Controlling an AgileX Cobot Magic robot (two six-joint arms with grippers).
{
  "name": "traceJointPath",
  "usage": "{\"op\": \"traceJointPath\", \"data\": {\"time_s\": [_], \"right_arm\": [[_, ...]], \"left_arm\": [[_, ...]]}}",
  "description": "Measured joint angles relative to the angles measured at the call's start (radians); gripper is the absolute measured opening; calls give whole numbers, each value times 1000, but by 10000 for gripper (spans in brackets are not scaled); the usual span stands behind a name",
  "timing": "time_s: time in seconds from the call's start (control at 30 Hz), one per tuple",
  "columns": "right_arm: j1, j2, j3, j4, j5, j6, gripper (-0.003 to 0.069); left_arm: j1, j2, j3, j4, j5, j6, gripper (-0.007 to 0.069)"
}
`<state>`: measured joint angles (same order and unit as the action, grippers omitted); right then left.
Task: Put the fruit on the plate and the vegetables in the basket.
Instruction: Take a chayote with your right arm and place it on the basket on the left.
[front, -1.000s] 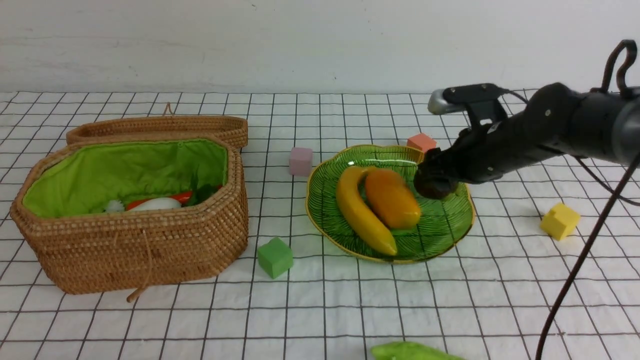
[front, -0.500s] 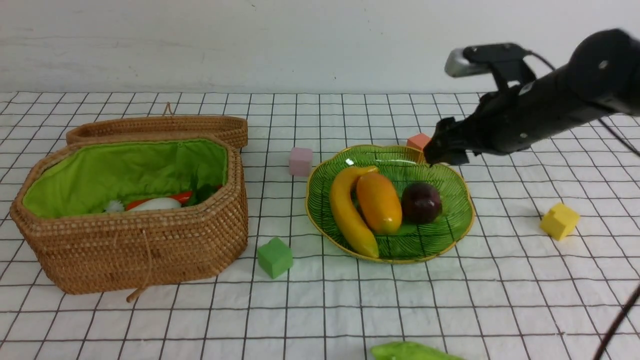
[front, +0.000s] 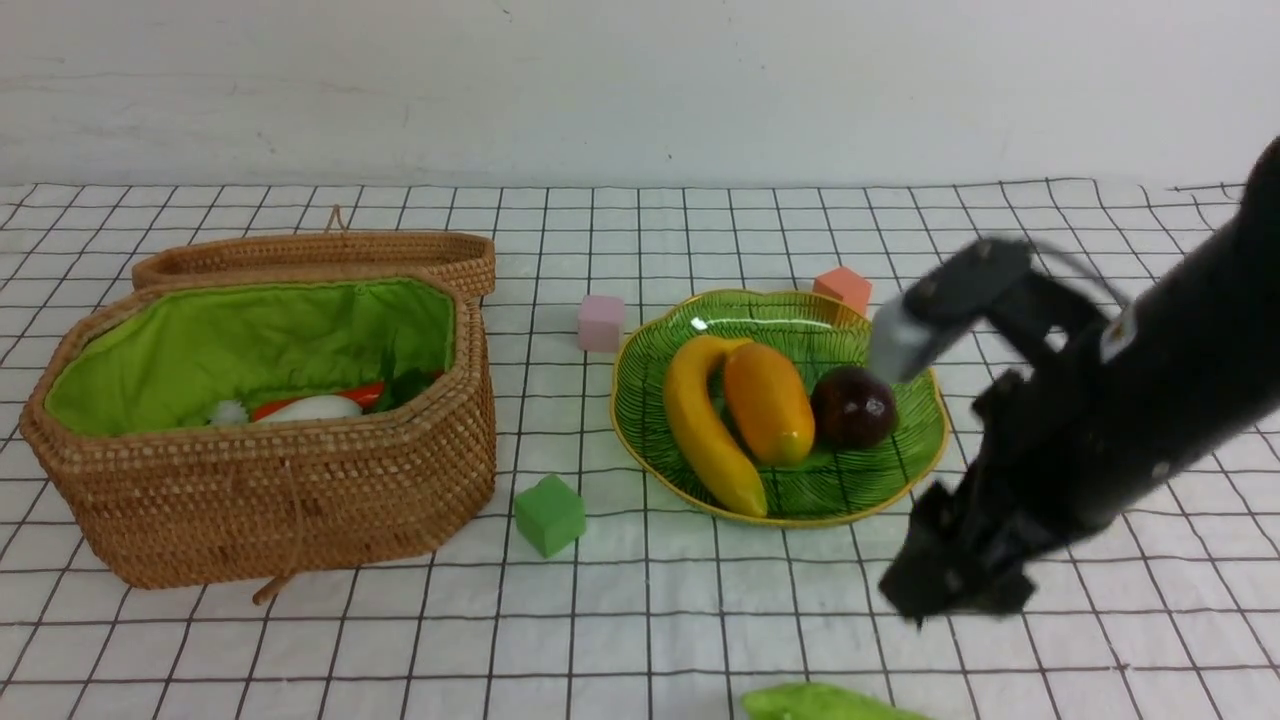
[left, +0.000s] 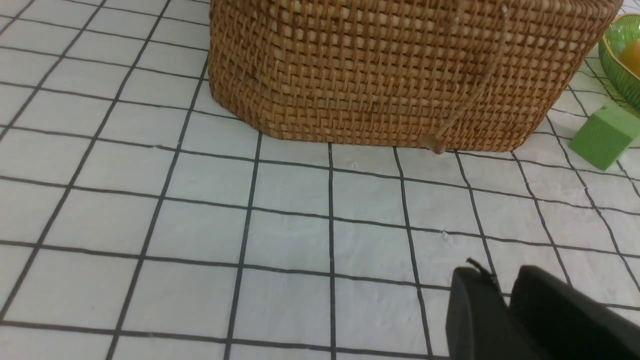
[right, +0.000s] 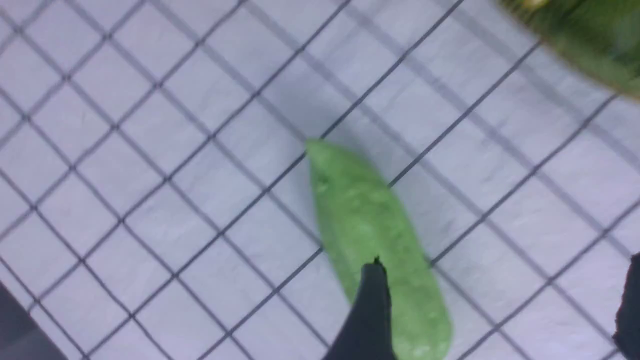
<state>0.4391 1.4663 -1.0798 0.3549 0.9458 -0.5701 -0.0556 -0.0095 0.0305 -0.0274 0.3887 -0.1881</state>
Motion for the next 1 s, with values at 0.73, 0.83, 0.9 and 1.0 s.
{"op": "traceJointPath", "data": {"time_s": [0.73, 0.83, 0.9, 1.0], "right_arm": [[162, 313, -284, 75, 64, -126, 433], [164, 317, -482, 220, -29, -208, 433], [170, 349, -607, 317, -98, -279, 433], [184, 448, -794, 440, -150, -360, 433]], "left_arm": [[0, 0, 0, 1, 1, 0, 111], [0, 0, 0, 1, 1, 0, 111], [0, 0, 0, 1, 1, 0, 111], [0, 0, 0, 1, 1, 0, 111]]}}
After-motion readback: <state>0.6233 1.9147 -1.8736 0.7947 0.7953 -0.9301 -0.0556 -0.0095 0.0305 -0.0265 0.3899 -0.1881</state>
